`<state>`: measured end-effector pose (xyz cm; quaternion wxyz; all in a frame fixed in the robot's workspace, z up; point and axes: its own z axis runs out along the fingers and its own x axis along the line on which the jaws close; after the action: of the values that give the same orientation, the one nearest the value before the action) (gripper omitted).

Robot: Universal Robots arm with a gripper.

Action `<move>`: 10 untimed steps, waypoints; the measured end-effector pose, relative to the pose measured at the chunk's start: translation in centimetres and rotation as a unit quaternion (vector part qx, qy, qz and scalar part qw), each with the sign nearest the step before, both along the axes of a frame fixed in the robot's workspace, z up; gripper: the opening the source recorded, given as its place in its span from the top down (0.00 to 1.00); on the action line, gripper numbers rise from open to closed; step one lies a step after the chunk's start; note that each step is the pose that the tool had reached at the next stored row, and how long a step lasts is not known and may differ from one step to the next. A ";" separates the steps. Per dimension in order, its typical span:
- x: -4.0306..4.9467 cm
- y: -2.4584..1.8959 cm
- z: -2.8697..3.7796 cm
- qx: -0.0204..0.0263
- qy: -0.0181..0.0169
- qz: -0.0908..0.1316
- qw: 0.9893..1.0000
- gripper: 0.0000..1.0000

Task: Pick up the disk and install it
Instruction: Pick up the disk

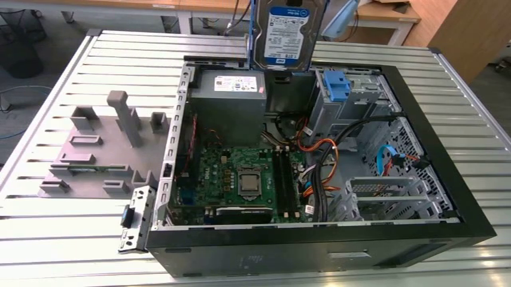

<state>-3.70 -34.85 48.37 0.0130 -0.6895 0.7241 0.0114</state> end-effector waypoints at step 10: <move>1.45 -0.01 0.00 0.000 0.000 0.000 1.000 0.65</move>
<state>-2.25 -34.87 48.37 0.0129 -0.6895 0.7241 0.0115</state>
